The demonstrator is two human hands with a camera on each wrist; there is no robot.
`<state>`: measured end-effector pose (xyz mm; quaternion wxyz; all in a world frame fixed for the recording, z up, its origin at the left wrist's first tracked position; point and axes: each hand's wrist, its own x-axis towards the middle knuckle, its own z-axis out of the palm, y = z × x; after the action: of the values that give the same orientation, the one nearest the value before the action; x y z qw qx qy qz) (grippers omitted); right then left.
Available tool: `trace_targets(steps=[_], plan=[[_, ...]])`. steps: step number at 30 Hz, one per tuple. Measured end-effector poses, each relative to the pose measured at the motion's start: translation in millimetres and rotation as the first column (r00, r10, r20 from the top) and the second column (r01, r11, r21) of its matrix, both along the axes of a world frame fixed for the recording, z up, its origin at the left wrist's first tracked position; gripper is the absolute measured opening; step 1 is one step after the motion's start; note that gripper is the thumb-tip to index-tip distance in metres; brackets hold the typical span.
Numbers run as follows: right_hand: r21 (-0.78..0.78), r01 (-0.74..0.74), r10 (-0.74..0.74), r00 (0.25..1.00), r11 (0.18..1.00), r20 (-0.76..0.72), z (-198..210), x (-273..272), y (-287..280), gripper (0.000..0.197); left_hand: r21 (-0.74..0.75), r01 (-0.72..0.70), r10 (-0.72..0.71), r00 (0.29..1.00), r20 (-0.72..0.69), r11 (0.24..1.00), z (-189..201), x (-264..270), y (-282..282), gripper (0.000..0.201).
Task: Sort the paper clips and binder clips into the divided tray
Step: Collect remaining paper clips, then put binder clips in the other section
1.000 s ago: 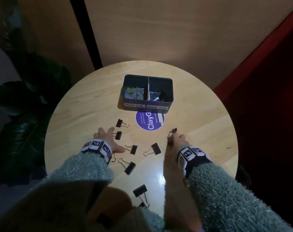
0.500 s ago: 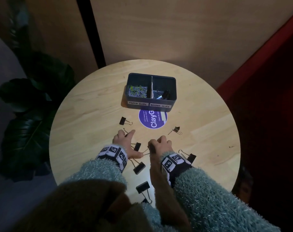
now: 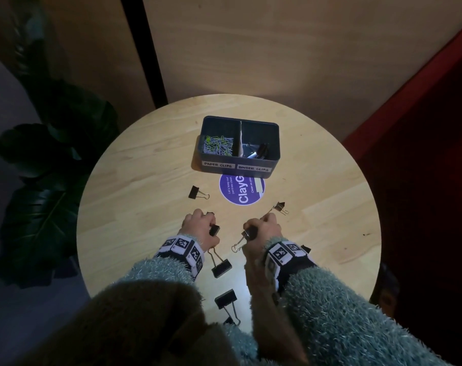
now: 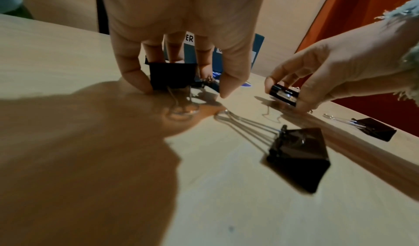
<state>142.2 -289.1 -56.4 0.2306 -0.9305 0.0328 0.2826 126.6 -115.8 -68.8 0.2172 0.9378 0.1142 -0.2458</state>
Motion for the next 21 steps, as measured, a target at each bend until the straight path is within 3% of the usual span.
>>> trace_targets(steps=[4,11,14,16,18,21], plan=[[0.128,0.094,-0.107,0.989,0.987,0.099,12.2,14.6,5.9,0.033,-0.005,-0.032,0.032,0.999,0.017,0.999,0.1,1.4,0.1,0.039],[0.389,0.184,-0.289,0.929,0.903,0.232,82.4,104.1,12.9,0.044,0.028,-0.040,0.042,0.998,-0.056,0.999,2.1,4.4,-1.8,0.036],[0.361,0.205,-0.318,0.903,0.910,0.288,105.0,132.8,14.0,0.050,0.008,-0.063,0.063,0.995,-0.077,0.998,3.3,5.8,-2.0,0.033],[0.284,0.165,-0.252,0.919,0.945,0.305,113.9,142.6,12.8,0.061,-0.015,-0.083,0.082,0.993,-0.080,0.996,4.4,5.4,-1.3,0.033],[0.234,0.141,-0.208,0.933,0.962,0.292,112.5,143.5,10.6,0.069,-0.033,-0.111,0.109,0.992,-0.066,0.993,6.0,4.8,-0.4,0.032],[0.158,0.217,-0.255,0.924,0.963,0.286,95.1,132.2,0.1,0.063,-0.091,-0.182,0.179,0.983,-0.032,0.979,14.2,9.9,-0.7,0.031]])
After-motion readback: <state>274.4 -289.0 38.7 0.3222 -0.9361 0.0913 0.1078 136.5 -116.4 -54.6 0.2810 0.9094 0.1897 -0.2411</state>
